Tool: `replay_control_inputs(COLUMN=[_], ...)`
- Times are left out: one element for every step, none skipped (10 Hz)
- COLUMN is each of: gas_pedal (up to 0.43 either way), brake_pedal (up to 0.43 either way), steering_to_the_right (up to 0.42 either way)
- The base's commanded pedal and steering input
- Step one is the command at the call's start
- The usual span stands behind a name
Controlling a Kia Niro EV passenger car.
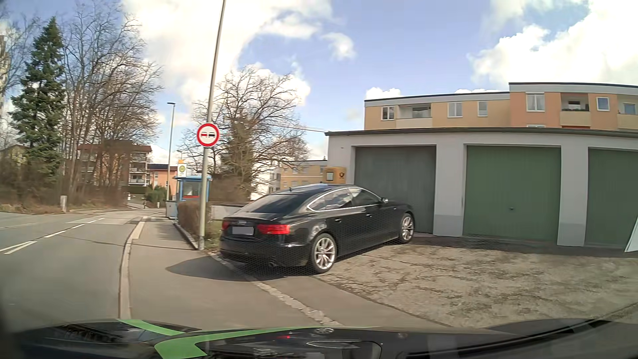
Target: Follow the waypoints while adhering to traffic rules and regulations
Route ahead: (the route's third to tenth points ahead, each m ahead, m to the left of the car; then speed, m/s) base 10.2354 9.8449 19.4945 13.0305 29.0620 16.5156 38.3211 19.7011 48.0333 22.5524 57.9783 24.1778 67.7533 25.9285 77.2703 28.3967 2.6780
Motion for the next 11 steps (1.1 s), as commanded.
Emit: replay_control_inputs(gas_pedal=[0.0, 0.0, 0.0, 0.0, 0.0, 0.0, 0.0, 0.0, 0.0, 0.0, 0.0], brake_pedal=[0.0, 0.0, 0.0, 0.0, 0.0, 0.0, 0.0, 0.0, 0.0, 0.012, 0.037], steering_to_the_right=[0.76, 0.76, 0.76, 0.758, 0.75, 0.723, 0.702, 0.676, 0.642, 0.615, 0.572])
